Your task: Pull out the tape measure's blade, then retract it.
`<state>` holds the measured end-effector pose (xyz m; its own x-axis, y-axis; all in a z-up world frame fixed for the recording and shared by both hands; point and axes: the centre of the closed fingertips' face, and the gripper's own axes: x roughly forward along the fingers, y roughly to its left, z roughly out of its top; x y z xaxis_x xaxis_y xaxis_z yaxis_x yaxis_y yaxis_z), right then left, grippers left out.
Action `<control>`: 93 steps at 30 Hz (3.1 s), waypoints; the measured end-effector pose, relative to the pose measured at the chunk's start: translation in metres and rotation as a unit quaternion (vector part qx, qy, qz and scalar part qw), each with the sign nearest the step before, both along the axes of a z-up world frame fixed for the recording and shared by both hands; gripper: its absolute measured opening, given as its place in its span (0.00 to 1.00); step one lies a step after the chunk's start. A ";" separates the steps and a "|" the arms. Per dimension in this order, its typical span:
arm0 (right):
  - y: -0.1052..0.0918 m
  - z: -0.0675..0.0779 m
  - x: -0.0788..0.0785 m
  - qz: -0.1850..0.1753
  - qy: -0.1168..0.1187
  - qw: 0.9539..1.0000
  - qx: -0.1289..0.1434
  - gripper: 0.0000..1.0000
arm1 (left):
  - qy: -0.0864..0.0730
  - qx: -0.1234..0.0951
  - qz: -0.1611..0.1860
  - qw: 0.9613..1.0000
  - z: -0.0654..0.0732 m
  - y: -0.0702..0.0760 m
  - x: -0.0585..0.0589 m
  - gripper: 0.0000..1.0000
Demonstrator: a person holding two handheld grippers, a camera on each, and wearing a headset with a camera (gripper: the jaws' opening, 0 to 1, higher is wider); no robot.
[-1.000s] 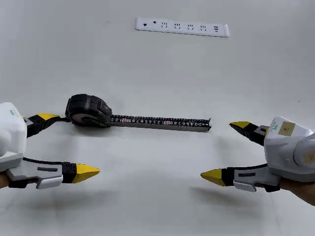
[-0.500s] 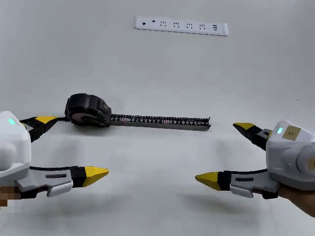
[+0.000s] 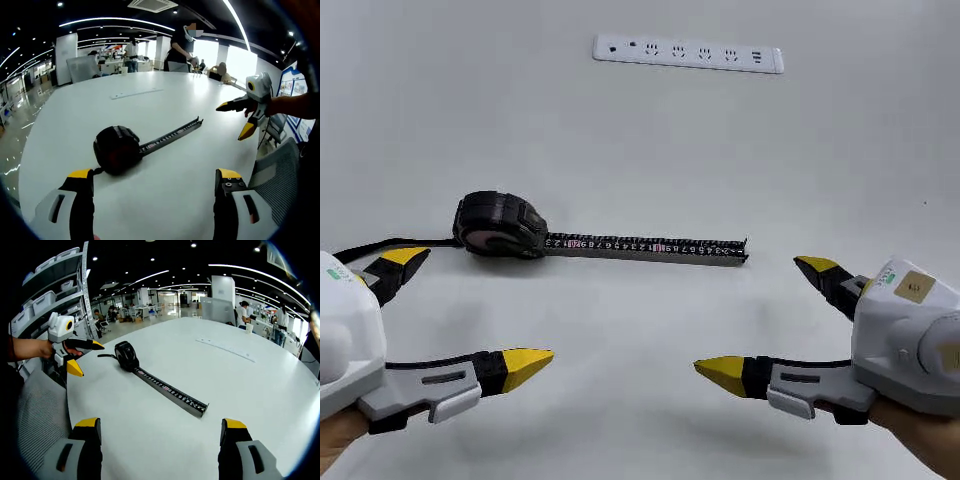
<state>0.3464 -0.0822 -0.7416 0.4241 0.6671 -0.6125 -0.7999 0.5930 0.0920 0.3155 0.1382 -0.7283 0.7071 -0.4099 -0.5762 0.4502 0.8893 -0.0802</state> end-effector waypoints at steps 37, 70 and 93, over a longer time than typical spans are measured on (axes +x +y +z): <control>0.026 0.024 -0.011 -0.111 0.012 0.993 0.036 0.99 | -0.001 0.007 0.112 0.994 0.013 -0.001 -0.004 0.98; 0.024 0.012 -0.003 -0.064 0.016 0.998 0.015 0.97 | 0.007 0.009 0.163 0.986 0.005 0.010 0.020 0.99; 0.014 -0.012 0.010 0.031 0.030 0.999 -0.029 0.90 | 0.014 0.008 0.185 0.983 -0.011 0.018 0.042 0.99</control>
